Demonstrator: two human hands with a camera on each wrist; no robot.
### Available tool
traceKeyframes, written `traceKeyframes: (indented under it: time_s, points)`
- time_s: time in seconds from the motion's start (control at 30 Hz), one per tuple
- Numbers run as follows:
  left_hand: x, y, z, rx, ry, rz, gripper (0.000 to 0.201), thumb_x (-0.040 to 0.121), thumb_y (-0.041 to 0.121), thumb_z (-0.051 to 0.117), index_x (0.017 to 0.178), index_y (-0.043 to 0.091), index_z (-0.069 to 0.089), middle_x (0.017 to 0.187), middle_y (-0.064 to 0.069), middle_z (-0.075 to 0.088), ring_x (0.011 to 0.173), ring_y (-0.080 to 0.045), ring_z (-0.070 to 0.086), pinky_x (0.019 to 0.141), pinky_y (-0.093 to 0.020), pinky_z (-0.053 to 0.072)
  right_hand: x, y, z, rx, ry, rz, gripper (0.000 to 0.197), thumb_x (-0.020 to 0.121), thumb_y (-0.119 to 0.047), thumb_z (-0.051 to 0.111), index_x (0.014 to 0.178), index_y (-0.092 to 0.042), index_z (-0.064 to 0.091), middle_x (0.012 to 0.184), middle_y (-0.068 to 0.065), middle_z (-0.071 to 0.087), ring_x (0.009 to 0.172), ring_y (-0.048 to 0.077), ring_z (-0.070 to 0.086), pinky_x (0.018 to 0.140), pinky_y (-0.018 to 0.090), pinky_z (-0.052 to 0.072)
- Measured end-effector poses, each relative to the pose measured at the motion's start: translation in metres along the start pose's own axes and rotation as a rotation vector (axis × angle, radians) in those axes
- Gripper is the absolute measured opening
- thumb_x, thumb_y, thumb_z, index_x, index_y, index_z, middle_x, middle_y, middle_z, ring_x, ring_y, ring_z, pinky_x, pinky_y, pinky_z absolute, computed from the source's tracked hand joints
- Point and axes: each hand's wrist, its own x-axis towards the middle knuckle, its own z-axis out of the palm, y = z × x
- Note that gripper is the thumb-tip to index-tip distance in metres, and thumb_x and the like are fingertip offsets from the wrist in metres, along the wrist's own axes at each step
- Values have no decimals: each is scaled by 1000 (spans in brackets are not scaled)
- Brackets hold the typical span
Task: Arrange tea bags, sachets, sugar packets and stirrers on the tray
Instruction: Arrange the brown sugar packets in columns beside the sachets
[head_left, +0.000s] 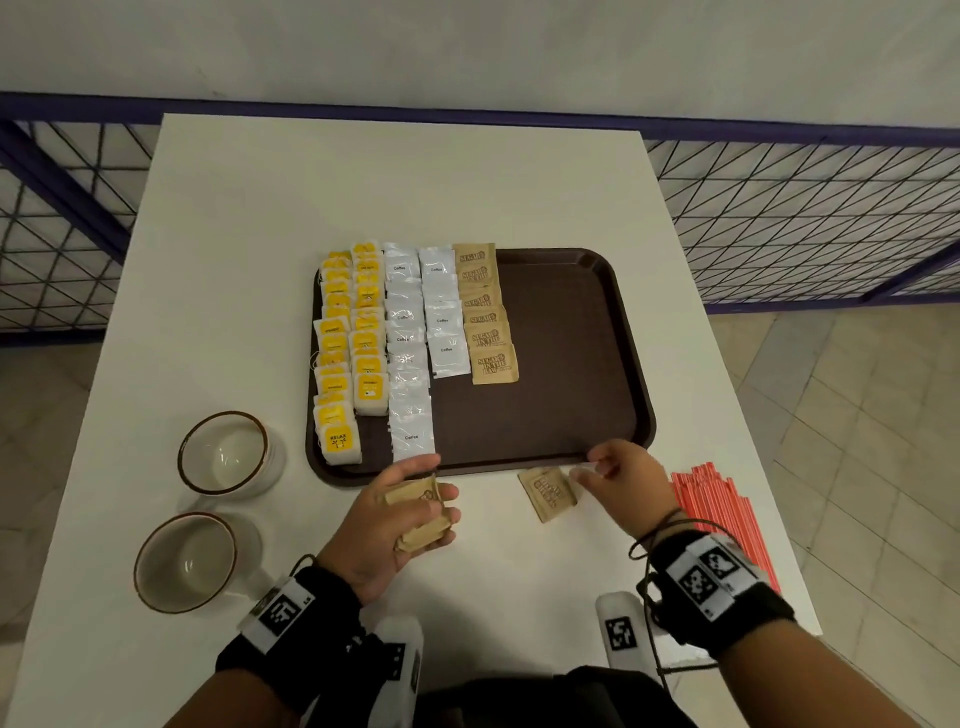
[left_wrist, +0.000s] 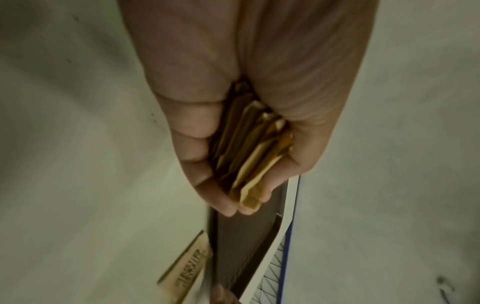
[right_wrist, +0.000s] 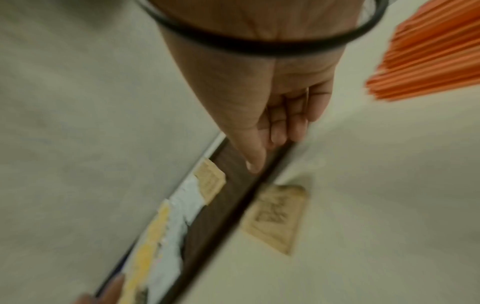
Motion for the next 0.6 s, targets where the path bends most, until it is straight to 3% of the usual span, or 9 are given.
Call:
traceKeyframes:
  time_s: [0.1, 0.2, 0.33, 0.43, 0.5, 0.6]
  points:
    - [-2, -5, 0, 31, 28, -8, 41, 67, 0, 62, 108, 6, 63, 94, -18, 66, 78, -29, 67, 66, -37, 56, -1, 11, 26, 61, 40, 56, 41, 64, -33, 84, 81, -10, 54, 87, 4, 54, 81, 21, 53, 66, 21, 34]
    - [-1, -8, 2, 18, 38, -3, 40, 67, 2, 63, 107, 4, 63, 90, -17, 67, 79, -30, 67, 67, -38, 57, -5, 13, 46, 111, 89, 41, 51, 59, -25, 87, 83, -14, 43, 83, 4, 54, 77, 22, 51, 64, 24, 34]
    - [2, -1, 2, 54, 12, 8, 33, 80, -9, 59, 111, 3, 60, 87, -18, 65, 80, -31, 66, 66, -37, 56, -10, 8, 50, 105, -25, 48, 44, 70, -12, 78, 92, -15, 40, 78, 1, 55, 73, 22, 55, 53, 18, 36]
    - [4, 6, 0, 63, 13, 30, 31, 86, -11, 51, 112, 3, 59, 86, -18, 64, 80, -29, 65, 65, -36, 56, -13, 2, 41, 121, -87, -3, 33, 73, -9, 75, 88, -16, 47, 70, -8, 54, 64, 12, 53, 51, 11, 37]
    - [4, 11, -1, 48, 20, 59, 31, 83, -8, 56, 111, 5, 60, 85, -16, 64, 78, -28, 65, 65, -35, 56, -14, -5, 30, 331, -116, -34, 23, 75, -6, 73, 84, -17, 55, 68, -9, 58, 59, 5, 52, 55, 12, 38]
    - [6, 17, -1, 7, 14, 93, 30, 81, -5, 60, 109, 6, 60, 82, -13, 64, 76, -25, 66, 64, -34, 56, -22, -26, 14, 872, -270, 43, 9, 86, 0, 61, 88, -9, 58, 77, 6, 69, 66, 13, 62, 55, 18, 49]
